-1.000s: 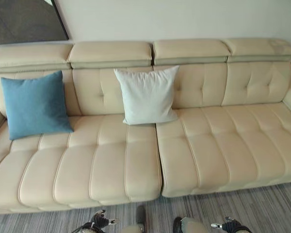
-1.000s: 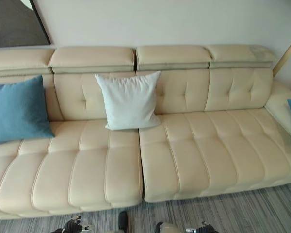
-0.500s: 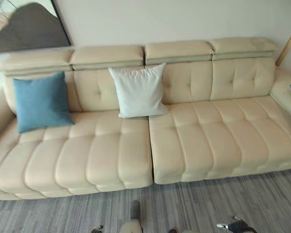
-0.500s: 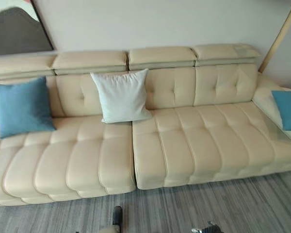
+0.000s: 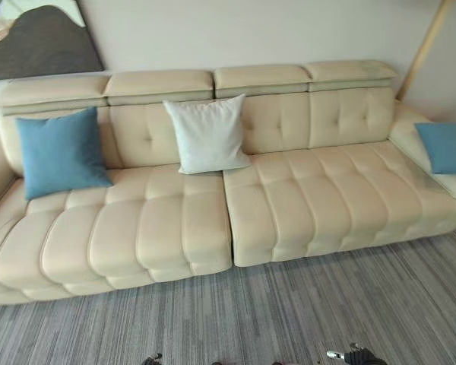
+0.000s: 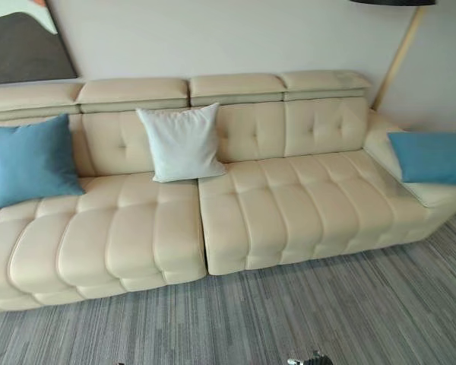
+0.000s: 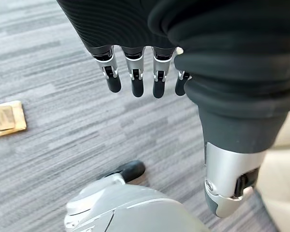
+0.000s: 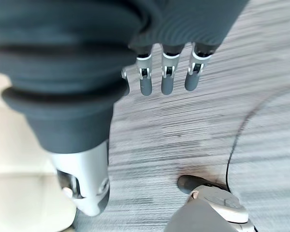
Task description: Pick up all the scattered cushions and arrange them neatly on the sofa.
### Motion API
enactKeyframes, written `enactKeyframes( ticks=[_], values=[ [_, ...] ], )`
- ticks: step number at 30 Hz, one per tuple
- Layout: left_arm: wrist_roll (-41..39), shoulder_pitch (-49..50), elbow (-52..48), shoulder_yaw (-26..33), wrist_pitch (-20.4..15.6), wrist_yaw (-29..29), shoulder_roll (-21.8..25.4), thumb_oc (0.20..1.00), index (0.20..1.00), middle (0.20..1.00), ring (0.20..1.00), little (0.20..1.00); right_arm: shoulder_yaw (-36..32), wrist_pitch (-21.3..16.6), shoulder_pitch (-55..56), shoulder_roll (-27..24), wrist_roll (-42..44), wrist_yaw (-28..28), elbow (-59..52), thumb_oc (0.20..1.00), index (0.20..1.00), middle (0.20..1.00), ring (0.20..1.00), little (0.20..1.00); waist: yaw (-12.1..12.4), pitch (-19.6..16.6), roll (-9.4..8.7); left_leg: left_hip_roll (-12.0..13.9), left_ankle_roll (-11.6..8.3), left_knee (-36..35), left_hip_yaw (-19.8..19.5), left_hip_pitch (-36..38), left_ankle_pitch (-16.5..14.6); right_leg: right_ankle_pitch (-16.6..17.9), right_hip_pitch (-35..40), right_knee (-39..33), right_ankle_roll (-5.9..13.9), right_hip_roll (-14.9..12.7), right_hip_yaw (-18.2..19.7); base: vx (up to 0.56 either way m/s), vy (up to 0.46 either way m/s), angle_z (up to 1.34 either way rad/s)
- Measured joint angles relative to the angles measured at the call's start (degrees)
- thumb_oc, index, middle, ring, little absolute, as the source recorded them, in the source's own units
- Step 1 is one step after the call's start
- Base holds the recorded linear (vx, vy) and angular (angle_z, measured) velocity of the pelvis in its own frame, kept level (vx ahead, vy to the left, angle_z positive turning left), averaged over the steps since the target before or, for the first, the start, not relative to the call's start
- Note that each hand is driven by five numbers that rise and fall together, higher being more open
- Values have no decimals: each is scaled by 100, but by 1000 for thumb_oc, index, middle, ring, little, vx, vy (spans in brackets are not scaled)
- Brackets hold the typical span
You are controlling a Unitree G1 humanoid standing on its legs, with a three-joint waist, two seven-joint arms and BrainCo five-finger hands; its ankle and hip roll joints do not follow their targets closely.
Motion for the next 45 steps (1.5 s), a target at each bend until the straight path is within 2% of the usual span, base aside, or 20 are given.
enactKeyframes(
  ticks=[4,5,6,9,11,13,16,19,21,23,24,27,29,32,35,38,39,41,44,45],
  values=[
    [2,-372,-6,-59,-10,1,1,1000,1000,1000,1000,1000,-89,40,141,-14,113,-5,0,1000,1000,1000,1000,1000,-273,248,41,-61,27,103,446,-56,-7,624,33,-580,184,105,390,-133,61,-96],
    [0,-488,-212,-107,-37,16,25,1000,1000,1000,1000,1000,-110,20,-167,-4,112,-29,45,1000,1000,1000,1000,1000,-208,495,204,171,214,-29,1012,-119,94,944,-345,-641,872,104,-103,67,-7,-219],
    [-5,-588,-152,-93,-30,16,12,1000,1000,1000,1000,1000,-131,36,-331,11,112,-57,-24,1000,1000,1000,1000,1000,-210,616,219,264,165,-19,1445,-126,150,655,-452,-253,388,-268,-1456,160,-67,-247],
    [-11,-398,-141,281,-14,18,0,1000,1000,1000,1000,1000,-128,31,-359,12,108,-97,-190,1000,1000,1000,1000,1000,-149,612,195,432,68,-24,2521,176,-161,121,-165,435,326,-1382,-3627,125,-96,-211],
    [-7,-548,-146,292,-43,15,49,1000,1000,1000,1000,1000,-86,54,-193,-26,108,-179,-209,1000,1000,1000,1000,1000,-224,617,97,484,-41,8,2267,161,-176,376,226,-123,696,-1477,-3558,218,-299,-117],
    [59,-595,-52,263,8,11,-9,1000,1000,1000,1000,1000,-89,25,-89,-50,121,-186,-217,1000,1000,1000,1000,1000,-304,615,187,716,-229,119,2210,152,-167,505,234,-198,702,-1192,-3555,207,-268,-60],
    [224,-599,51,50,-42,-12,-307,1000,1000,1000,1000,1000,-113,28,342,-371,240,-211,-271,1000,1000,1000,1000,1000,-477,433,424,1131,-595,632,2135,143,43,172,421,-172,106,-765,-3389,274,-312,-21],
    [218,-536,94,25,-102,-28,-330,1000,1000,1000,1000,1000,-68,29,199,-376,324,-209,-311,1000,1000,1000,1000,1000,-441,352,314,1547,-843,2025,1865,-247,201,35,555,-376,-83,-471,-2952,297,-305,-73],
    [206,-370,-96,47,-119,-23,-356,1000,1000,1000,1000,1000,-28,23,113,-333,318,-200,-383,1000,1000,1000,1000,1000,-331,344,316,1701,-1115,3369,745,-726,544,36,828,-716,-603,-119,-2520,275,-116,-94],
    [201,-318,-244,52,-159,-32,-344,1000,1000,1000,1000,1000,103,20,9,-391,316,-208,-372,1000,1000,1000,1000,1000,-116,312,285,950,-1160,4250,-189,-1361,-34,255,1033,-1016,-645,-69,-2063,207,-1,-117],
    [184,-347,-260,47,-162,-10,-362,1000,1000,1000,1000,1000,194,12,-87,-391,314,-207,-361,1000,1000,1000,1000,1000,-56,311,277,321,-977,3745,-535,-1654,-226,214,1029,-1106,-567,-109,-1925,424,11,-109],
    [35,-383,-161,22,-183,5,-402,1000,1000,1000,1000,1000,637,17,-256,-233,310,-182,-272,1000,1000,1000,1000,1000,231,329,296,-312,-804,784,-995,-1966,86,220,1273,-1517,-467,268,-1437,500,12,-94],
    [-47,-423,-72,59,-222,14,-381,1000,1000,1000,1000,1000,710,7,-444,-307,261,-230,-150,1000,1000,1000,1000,1000,334,519,483,-231,-855,-221,-1394,-2178,544,-24,1574,-1522,-547,679,-1114,698,62,-99],
    [-44,-427,65,100,-233,33,-341,1000,1000,1000,1000,1000,710,0,-511,-251,225,-248,-104,1000,1000,1000,1000,1000,507,614,383,-202,-793,-172,-849,-2306,547,-273,1913,-1521,-584,674,-777,575,123,-72],
    [-42,-148,149,280,-203,38,-322,1000,1000,1000,1000,1000,700,4,-424,-174,141,-229,209,1000,1000,1000,1000,1000,649,500,176,-374,-251,-171,-462,-1734,630,-776,2568,-1482,-191,395,-482,686,185,-50],
    [-19,-255,283,241,-141,45,-164,1000,1000,1000,1000,1000,567,25,-48,3,85,-141,244,1000,1000,1000,1000,1000,601,325,-12,-580,344,685,-297,-1389,597,-882,1391,2314,158,-47,-464,572,203,23],
    [-19,-296,245,129,-117,49,61,1000,1000,1000,1000,1000,591,15,-11,121,76,-103,56,1000,1000,1000,1000,1000,487,212,-306,-866,490,669,-349,-1083,424,-607,312,4454,539,-493,-365,508,198,39],
    [-20,-482,177,-1,-117,52,59,1000,1000,1000,1000,1000,480,24,-21,103,55,-90,52,1000,1000,1000,1000,1000,474,278,-226,-1040,763,655,-501,-675,96,-599,-435,5053,395,-760,-351,596,69,40],
    [-31,-736,-14,14,-124,40,-28,1000,1000,1000,1000,1000,367,-91,-72,-81,97,-53,-229,1000,1000,1000,1000,1000,253,461,186,-945,268,570,-768,-85,-442,-928,-1491,3571,166,-737,-861,500,-146,39],
    [-41,-754,-22,38,-121,47,-43,1000,1000,1000,1000,1000,352,-101,-86,-177,97,-67,-334,1000,1000,1000,1000,1000,174,542,289,-919,171,548,-883,124,-569,-734,-1613,2238,105,-712,-1178,600,-298,28]
  ],
)
